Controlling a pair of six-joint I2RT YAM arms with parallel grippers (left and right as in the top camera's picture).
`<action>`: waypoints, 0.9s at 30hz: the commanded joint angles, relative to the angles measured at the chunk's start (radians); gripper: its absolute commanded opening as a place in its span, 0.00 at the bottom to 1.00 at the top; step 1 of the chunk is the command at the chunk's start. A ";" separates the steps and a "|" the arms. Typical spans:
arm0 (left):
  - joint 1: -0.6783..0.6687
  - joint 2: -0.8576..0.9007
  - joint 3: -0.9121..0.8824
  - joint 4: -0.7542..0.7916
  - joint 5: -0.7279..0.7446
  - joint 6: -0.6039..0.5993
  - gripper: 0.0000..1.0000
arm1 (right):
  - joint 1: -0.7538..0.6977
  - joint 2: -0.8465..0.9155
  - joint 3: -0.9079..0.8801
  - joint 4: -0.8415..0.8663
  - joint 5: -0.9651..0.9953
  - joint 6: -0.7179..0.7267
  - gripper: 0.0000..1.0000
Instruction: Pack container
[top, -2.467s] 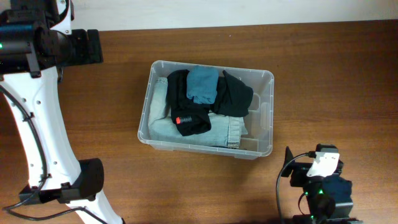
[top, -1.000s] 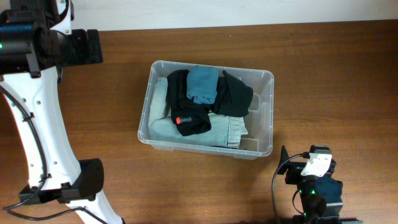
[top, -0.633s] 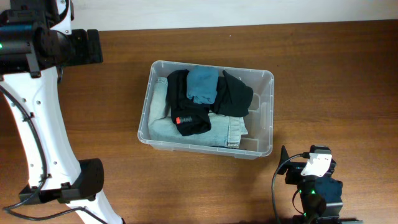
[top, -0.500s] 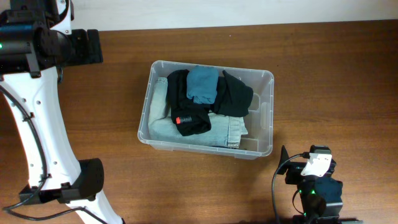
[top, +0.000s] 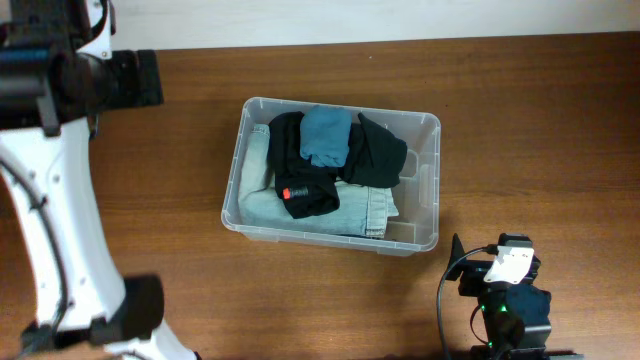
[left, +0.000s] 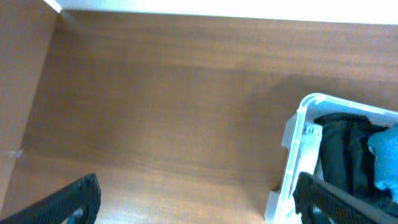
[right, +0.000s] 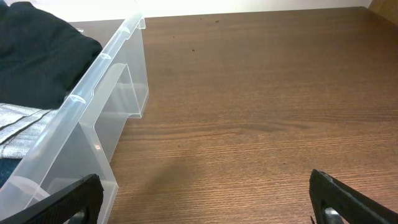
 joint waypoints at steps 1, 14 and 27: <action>0.002 -0.246 -0.299 0.219 -0.010 0.037 1.00 | -0.008 -0.010 -0.009 0.003 0.012 0.001 0.98; 0.002 -1.070 -1.544 0.868 0.120 0.177 1.00 | -0.008 -0.010 -0.009 0.003 0.012 0.001 0.98; 0.002 -1.575 -2.131 1.080 0.121 0.176 1.00 | -0.008 -0.010 -0.009 0.003 0.012 0.001 0.99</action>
